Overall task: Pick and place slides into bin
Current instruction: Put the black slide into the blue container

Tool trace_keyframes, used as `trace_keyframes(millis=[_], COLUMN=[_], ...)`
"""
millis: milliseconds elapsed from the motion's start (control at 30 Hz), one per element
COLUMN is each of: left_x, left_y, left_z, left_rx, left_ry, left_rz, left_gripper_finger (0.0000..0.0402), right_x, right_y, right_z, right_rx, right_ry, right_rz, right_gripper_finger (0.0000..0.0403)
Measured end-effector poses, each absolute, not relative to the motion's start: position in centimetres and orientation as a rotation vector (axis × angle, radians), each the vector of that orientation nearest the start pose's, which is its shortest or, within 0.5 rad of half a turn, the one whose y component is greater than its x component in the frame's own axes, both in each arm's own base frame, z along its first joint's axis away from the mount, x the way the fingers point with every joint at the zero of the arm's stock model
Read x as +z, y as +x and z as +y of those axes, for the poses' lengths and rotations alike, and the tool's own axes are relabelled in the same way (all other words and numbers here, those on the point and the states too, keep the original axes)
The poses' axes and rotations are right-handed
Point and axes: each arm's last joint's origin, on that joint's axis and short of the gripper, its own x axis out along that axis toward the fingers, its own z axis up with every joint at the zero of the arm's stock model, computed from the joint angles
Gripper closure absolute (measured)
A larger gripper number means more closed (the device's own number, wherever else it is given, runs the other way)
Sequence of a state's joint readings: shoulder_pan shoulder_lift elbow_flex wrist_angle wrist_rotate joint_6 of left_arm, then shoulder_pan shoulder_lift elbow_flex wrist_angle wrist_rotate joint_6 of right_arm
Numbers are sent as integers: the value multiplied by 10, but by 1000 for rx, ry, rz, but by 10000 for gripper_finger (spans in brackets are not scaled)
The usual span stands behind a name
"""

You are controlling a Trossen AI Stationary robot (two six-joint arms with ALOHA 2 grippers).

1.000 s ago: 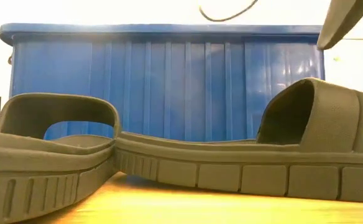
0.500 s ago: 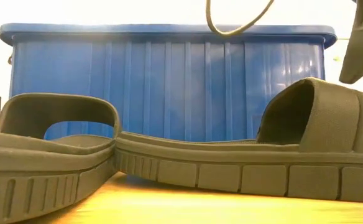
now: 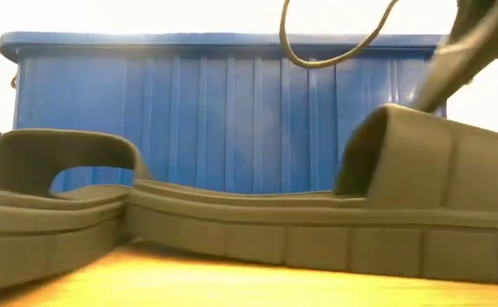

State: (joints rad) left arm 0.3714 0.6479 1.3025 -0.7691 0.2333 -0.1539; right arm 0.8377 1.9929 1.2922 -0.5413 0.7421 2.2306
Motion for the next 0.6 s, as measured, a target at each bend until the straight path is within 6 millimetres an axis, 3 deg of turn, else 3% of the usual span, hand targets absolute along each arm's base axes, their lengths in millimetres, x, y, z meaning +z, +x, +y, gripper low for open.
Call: trace_keyframes(millis=[267, 600], left_x=[448, 448], left_y=[64, 67], left_z=[18, 19], left_rx=[151, 151], left_ry=[-190, -193], left_rz=[108, 116], left_gripper_finger=[187, 187], right_x=[145, 144], right_y=[275, 280], right_z=[272, 267], right_rx=[-733, -735], right_ry=[1240, 1235], right_rz=[414, 405], right_gripper_finger=[212, 319])
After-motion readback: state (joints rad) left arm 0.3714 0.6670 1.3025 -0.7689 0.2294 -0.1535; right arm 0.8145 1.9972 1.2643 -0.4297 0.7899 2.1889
